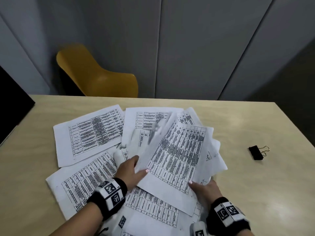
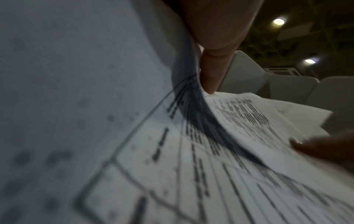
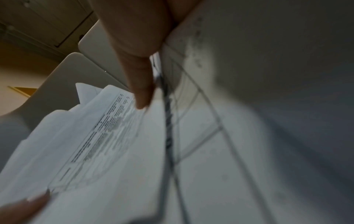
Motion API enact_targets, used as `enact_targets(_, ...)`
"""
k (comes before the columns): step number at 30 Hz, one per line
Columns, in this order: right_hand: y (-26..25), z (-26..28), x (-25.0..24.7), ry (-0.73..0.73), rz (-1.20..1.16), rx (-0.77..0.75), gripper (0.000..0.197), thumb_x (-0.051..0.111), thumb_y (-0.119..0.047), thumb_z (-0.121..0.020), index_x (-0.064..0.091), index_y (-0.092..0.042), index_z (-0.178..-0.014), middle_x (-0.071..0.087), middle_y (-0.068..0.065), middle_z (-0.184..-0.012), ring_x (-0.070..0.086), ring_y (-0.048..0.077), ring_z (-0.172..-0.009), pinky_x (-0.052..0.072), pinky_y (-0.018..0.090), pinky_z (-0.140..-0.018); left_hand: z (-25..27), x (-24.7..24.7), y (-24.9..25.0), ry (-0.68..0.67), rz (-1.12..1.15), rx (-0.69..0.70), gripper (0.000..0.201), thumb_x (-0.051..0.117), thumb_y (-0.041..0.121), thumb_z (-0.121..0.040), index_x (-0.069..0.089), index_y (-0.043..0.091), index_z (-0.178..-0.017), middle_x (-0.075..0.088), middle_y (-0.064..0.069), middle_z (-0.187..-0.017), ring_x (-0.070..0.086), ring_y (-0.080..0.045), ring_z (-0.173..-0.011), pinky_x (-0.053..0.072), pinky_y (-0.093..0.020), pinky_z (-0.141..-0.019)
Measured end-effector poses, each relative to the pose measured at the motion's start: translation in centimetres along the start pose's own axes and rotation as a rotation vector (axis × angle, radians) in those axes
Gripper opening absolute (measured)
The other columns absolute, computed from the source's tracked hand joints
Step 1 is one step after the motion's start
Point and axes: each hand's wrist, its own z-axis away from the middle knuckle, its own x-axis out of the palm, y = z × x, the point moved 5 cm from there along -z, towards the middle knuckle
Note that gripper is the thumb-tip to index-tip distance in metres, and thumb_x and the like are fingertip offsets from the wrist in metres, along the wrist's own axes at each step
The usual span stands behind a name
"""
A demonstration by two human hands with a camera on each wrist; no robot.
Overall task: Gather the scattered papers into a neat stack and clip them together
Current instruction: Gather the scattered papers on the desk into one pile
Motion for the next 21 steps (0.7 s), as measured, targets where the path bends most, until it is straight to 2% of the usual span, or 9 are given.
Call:
enact_targets(3,-0.3,0.6,-0.2,0.009,0.009,0.013,0.067,0.077,-0.007,-0.068,0.037,-0.016,-0.121,0.052,0.022,-0.128,0.053,0.04,-0.111,0.039,0.057,-0.101,-0.6,-1.6,-0.6,0.012,0.242,-0.031,0.027,0.064,0.035,-0.084,0.056,0.027,-0.109,0.065,0.007,-0.102,0.062,-0.015,-0.095,0.047,-0.024,-0.073)
enact_targets(6,0.0,0.9,-1.3,0.026,-0.025,0.067,0.092,0.079,-0.017,-0.07,0.019,-0.015,-0.141,0.032,0.023,-0.145,0.04,0.043,-0.126,0.033,0.055,-0.104,-1.5,-3.9,-0.9,0.106,0.332,-0.039,0.013,0.054,0.036,-0.09,0.059,0.027,-0.098,0.064,0.005,-0.097,0.061,-0.018,-0.093,0.042,-0.022,-0.066)
enact_targets(7,0.0,1.0,-1.6,0.04,-0.015,0.071,0.109,0.084,-0.029,-0.062,0.013,-0.014,-0.143,0.028,0.025,-0.147,0.038,0.043,-0.128,0.033,0.056,-0.105,-1.9,-4.6,-1.3,0.158,0.344,-0.057,0.013,0.053,0.033,-0.091,0.06,0.024,-0.098,0.064,0.003,-0.095,0.061,-0.019,-0.089,0.042,-0.022,-0.064)
enact_targets(9,-0.2,1.0,-2.1,0.047,0.083,0.042,0.144,0.086,-0.06,-0.025,0.016,-0.009,-0.14,0.035,0.027,-0.142,0.044,0.042,-0.123,0.036,0.055,-0.104,-2.8,-5.9,-1.9,0.241,0.338,-0.094,0.015,0.055,0.023,-0.091,0.06,0.02,-0.105,0.064,-0.001,-0.095,0.06,-0.019,-0.083,0.047,-0.025,-0.065)
enact_targets(11,-0.4,0.6,-2.9,0.055,0.076,0.044,0.156,0.081,-0.065,-0.006,0.02,-0.008,-0.137,0.04,0.027,-0.139,0.047,0.042,-0.12,0.038,0.055,-0.103,-4.2,-6.6,-2.4,0.274,0.236,-0.106,0.027,0.059,0.014,-0.088,0.057,0.018,-0.115,0.062,-0.005,-0.106,0.061,-0.023,-0.095,0.053,-0.036,-0.081)
enact_targets(13,-1.3,1.0,-3.0,0.021,0.042,0.051,0.16,0.084,-0.059,-0.007,0.014,-0.007,-0.14,0.033,0.028,-0.143,0.042,0.043,-0.126,0.033,0.053,-0.107,-5.8,-6.9,-2.6,0.275,0.128,-0.123,0.042,0.062,0.013,-0.086,0.049,0.017,-0.125,0.058,-0.01,-0.118,0.057,-0.029,-0.107,0.048,-0.042,-0.094)
enact_targets(16,-2.2,1.2,-3.4,-0.055,-0.118,0.072,0.137,0.086,-0.042,-0.036,0.01,0.003,-0.142,0.03,0.02,-0.146,0.036,0.034,-0.131,0.023,0.048,-0.113,-8.4,-6.7,-3.0,0.306,-0.04,-0.17,0.059,0.065,0.022,-0.082,0.039,0.013,-0.134,0.053,-0.017,-0.127,0.052,-0.034,-0.114,0.043,-0.04,-0.096)
enact_targets(18,-2.0,1.1,-3.6,-0.06,-0.189,0.095,0.124,0.087,-0.034,-0.046,0.018,0.006,-0.141,0.034,0.018,-0.145,0.036,0.031,-0.131,0.021,0.044,-0.113,-9.7,-6.3,-3.2,0.333,-0.122,-0.202,0.066,0.066,0.028,-0.08,0.034,0.014,-0.136,0.05,-0.02,-0.13,0.049,-0.037,-0.118,0.042,-0.041,-0.097)
enact_targets(21,-0.5,0.7,-3.8,-0.065,-0.206,0.126,0.132,0.089,-0.049,-0.023,0.039,0.004,-0.133,0.039,0.019,-0.144,0.035,0.033,-0.135,0.019,0.047,-0.114,-10.7,-5.4,-3.0,0.337,-0.14,-0.228,0.07,0.069,0.023,-0.078,0.03,0.013,-0.135,0.054,-0.022,-0.123,0.053,-0.039,-0.111,0.045,-0.042,-0.09)
